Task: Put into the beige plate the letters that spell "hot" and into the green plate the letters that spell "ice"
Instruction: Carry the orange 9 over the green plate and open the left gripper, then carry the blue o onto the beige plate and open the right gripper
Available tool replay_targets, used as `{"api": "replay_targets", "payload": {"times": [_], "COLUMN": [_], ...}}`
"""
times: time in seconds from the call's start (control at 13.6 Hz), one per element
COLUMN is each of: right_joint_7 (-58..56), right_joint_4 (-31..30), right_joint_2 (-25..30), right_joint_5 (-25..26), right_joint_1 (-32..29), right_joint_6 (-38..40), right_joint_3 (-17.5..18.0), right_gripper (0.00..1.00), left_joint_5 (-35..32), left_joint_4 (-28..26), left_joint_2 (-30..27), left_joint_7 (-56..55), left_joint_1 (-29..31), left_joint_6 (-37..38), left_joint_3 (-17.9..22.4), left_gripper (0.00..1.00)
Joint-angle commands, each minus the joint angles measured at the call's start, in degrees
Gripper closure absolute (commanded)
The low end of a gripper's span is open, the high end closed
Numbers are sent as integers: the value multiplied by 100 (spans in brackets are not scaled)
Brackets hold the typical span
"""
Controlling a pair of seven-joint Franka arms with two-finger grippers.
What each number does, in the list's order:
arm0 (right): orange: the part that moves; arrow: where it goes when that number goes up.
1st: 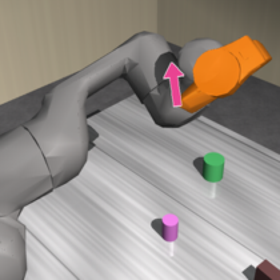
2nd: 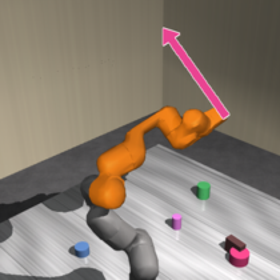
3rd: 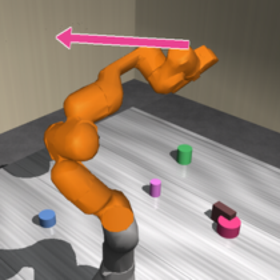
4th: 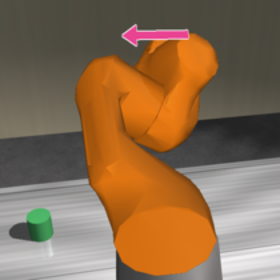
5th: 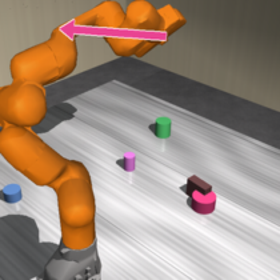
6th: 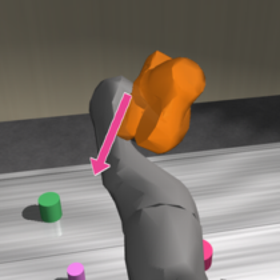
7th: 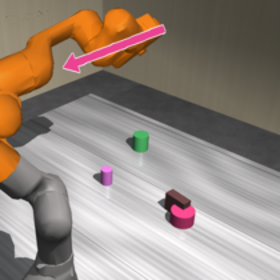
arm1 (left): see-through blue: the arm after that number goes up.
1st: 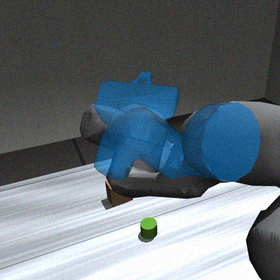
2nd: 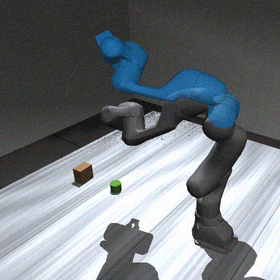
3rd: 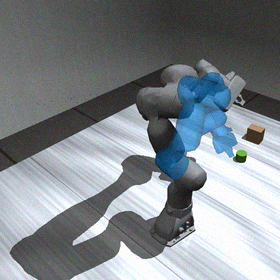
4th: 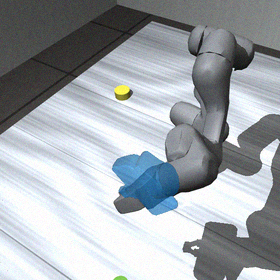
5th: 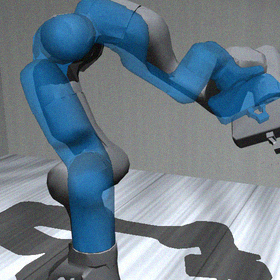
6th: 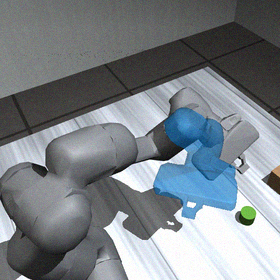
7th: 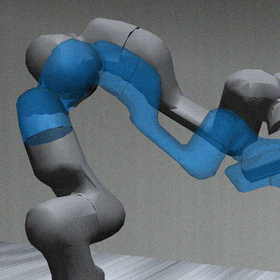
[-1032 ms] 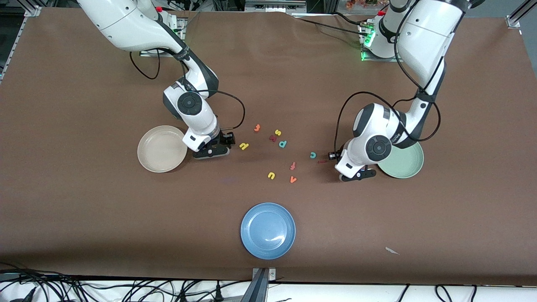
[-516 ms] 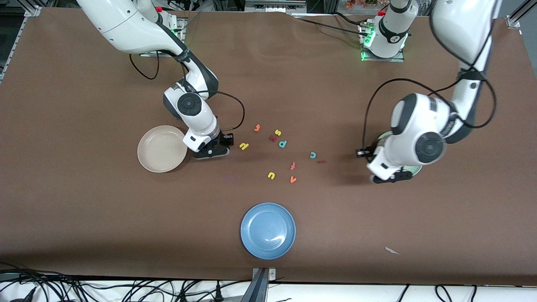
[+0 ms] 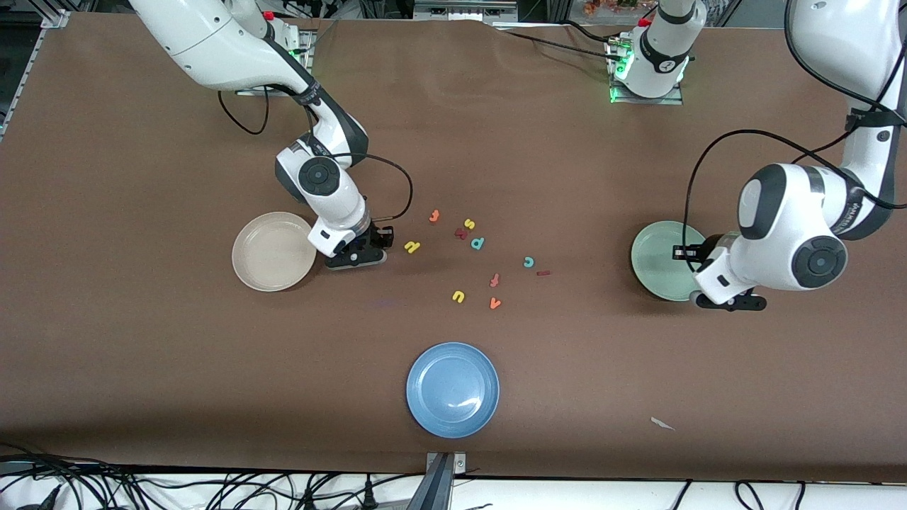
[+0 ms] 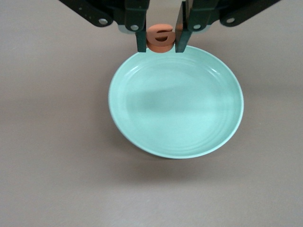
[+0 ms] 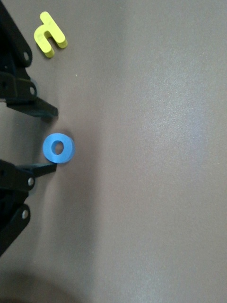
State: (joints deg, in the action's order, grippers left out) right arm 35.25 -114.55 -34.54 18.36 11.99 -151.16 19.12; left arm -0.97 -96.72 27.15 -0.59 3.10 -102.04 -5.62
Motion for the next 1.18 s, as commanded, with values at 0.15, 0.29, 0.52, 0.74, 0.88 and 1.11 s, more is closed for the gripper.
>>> {"api": "replay_targets", "payload": {"times": [0.15, 0.29, 0.52, 0.74, 0.88, 1.11], "right_joint_7": [131, 131, 114, -44, -281, -965], "right_joint_4": [-58, -58, -58, -58, -41, -49], "right_joint_2": [0, 0, 53, 350, 710, 1177], "right_joint_5": [115, 124, 115, 124, 98, 36], "right_joint_1": [76, 76, 76, 76, 58, -195], "right_joint_6": [-124, -124, -98, 95, 637, 1167], "right_joint_3": [-75, -75, -75, -180, -233, -277], "right_gripper": [63, 75, 85, 85, 85, 85], "left_joint_5": [-369, -369, -360, -360, -360, -360], "left_joint_4": [-31, -40, -40, -48, -40, 13], "left_joint_2": [553, 703, 887, 1046, 1046, 898], "left_joint_7": [270, 270, 270, 270, 270, 261], "left_joint_1": [199, 243, 287, 357, 357, 331], "left_joint_6": [-140, -219, -403, -501, -501, -431], "left_joint_3": [-45, -53, -53, -53, -53, -80], "left_gripper": [90, 88, 86, 79, 50, 1]}}
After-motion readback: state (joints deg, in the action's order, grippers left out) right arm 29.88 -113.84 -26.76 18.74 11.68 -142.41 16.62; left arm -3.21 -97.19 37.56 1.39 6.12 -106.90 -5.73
